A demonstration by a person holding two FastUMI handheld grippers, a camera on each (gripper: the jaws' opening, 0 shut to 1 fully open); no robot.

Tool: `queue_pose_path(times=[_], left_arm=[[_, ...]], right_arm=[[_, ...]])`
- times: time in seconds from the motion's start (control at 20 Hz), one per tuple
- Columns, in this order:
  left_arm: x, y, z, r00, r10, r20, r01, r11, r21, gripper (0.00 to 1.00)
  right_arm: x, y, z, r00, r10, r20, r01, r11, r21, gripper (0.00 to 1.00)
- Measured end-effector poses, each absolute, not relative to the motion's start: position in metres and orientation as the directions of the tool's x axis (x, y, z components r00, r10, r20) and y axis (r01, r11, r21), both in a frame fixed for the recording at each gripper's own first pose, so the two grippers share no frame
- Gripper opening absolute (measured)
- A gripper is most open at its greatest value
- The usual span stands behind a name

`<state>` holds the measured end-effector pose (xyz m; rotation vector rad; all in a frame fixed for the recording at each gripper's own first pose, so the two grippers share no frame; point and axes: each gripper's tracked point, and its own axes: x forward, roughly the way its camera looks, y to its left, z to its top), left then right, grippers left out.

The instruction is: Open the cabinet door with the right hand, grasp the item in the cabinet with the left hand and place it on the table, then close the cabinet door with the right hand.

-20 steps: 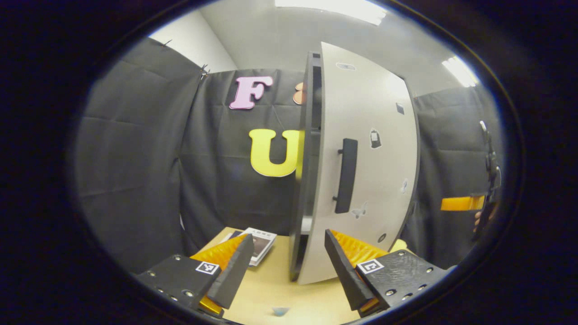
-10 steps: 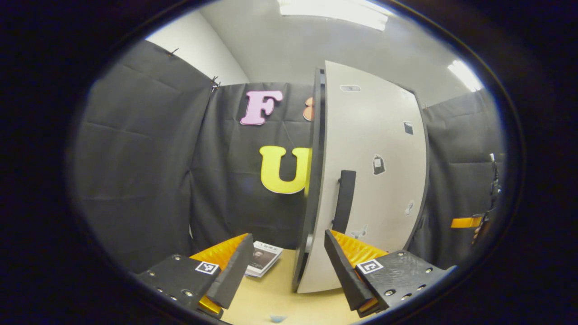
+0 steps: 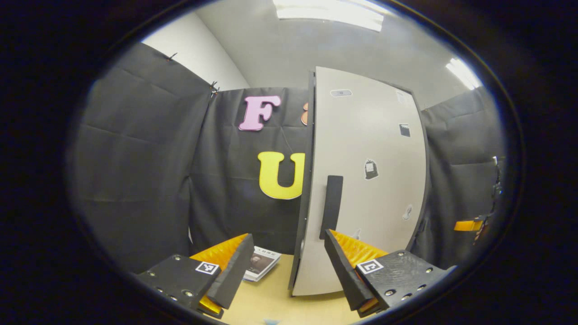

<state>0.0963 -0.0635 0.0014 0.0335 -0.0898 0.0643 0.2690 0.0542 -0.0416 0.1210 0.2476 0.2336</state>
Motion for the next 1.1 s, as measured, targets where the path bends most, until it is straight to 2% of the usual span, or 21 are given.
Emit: queue_pose_path(times=[0.05,0.5,0.9,0.95,1.0,1.1], left_arm=[[0.096,-0.066,0.002,0.994,0.061,0.094,-0.064,0.997,0.034,0.93],[0.102,-0.090,0.003,0.990,0.082,0.117,-0.090,0.994,0.065,0.93],[0.122,-0.133,-0.013,0.993,0.059,0.107,-0.066,0.995,0.071,0.94],[0.123,-0.139,-0.012,0.992,0.054,0.110,-0.061,0.996,0.067,0.93],[0.126,-0.145,-0.014,0.993,0.046,0.113,-0.053,0.997,0.064,0.94],[0.129,-0.158,-0.020,0.994,0.038,0.105,-0.045,0.997,0.067,0.95]], right_arm=[[0.270,0.051,-0.043,0.942,0.246,-0.229,-0.218,0.966,0.139,0.92],[0.263,0.023,-0.056,0.931,0.279,-0.236,-0.249,0.957,0.150,0.92],[0.261,0.006,-0.057,0.928,0.297,-0.226,-0.264,0.950,0.167,0.92],[0.260,0.003,-0.057,0.928,0.299,-0.223,-0.266,0.949,0.169,0.98],[0.260,-0.001,-0.057,0.928,0.300,-0.222,-0.266,0.949,0.170,0.92],[0.258,-0.010,-0.059,0.929,0.298,-0.221,-0.265,0.950,0.166,0.92]])
